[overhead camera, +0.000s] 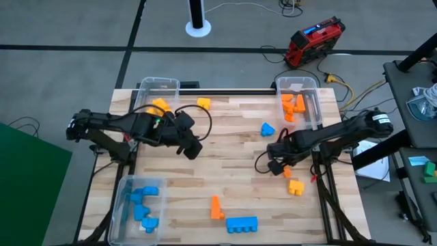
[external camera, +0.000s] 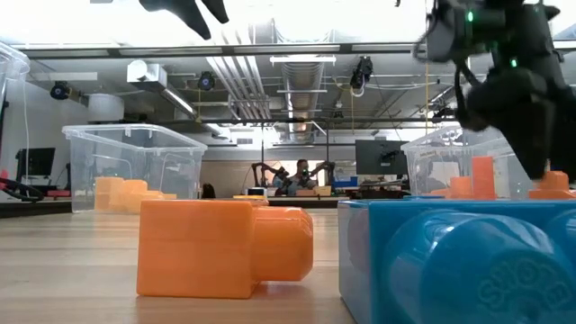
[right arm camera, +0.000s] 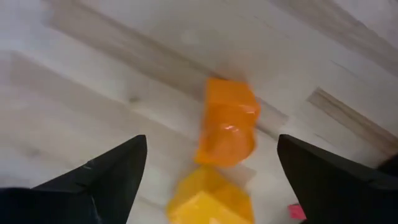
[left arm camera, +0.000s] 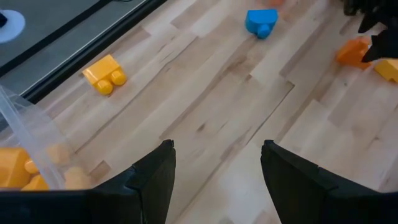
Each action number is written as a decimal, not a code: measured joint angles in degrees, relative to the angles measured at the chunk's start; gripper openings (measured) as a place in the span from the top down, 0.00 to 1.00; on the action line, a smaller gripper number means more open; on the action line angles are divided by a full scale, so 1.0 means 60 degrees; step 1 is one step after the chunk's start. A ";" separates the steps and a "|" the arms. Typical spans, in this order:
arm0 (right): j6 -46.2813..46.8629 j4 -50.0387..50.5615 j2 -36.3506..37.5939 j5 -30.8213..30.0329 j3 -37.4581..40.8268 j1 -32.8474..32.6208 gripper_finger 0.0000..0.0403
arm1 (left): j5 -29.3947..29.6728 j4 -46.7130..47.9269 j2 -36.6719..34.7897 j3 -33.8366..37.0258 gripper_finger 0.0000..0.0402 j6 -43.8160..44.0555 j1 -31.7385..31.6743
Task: Sort blocks
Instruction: Put the right orange game piece into the top right transparent bin
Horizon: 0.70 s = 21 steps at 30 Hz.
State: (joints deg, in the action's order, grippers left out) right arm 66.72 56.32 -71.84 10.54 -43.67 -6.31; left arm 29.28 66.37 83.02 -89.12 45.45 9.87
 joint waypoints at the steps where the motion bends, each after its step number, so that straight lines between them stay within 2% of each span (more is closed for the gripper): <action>1: -0.0005 -0.0009 -0.0157 -0.0006 0.0094 -0.0006 0.13 | 0.0000 0.0000 0.0000 0.0000 0.47 0.0000 -0.0022; 6: -0.0514 -0.0161 -0.1046 0.0001 0.0290 -0.0010 0.18 | 0.0000 -0.0066 0.0004 0.0000 0.47 0.0000 -0.0132; 9: -0.0772 -0.0680 -0.1467 0.0010 0.0290 -0.0010 0.27 | 0.0004 -0.0066 0.0004 0.0000 0.47 0.0000 -0.0156; 12: -0.0800 -0.1389 -0.1778 0.0084 0.0287 -0.0010 0.40 | 0.0004 -0.0066 0.0004 0.0000 0.47 0.0000 -0.0154; 17: -0.0587 -0.2096 -0.1991 0.0697 0.0283 -0.0002 0.69 | 0.0004 -0.0069 0.0004 0.0000 0.47 0.0003 -0.0154; 21: -0.0820 -0.2240 -0.1627 0.0851 -0.0110 -0.0002 0.70 | 0.0004 -0.0069 0.0004 0.0000 0.47 0.0000 -0.0154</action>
State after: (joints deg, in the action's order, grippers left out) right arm 61.80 42.88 -81.60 15.64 -44.33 -6.33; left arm 29.30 65.95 83.05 -89.12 45.45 8.95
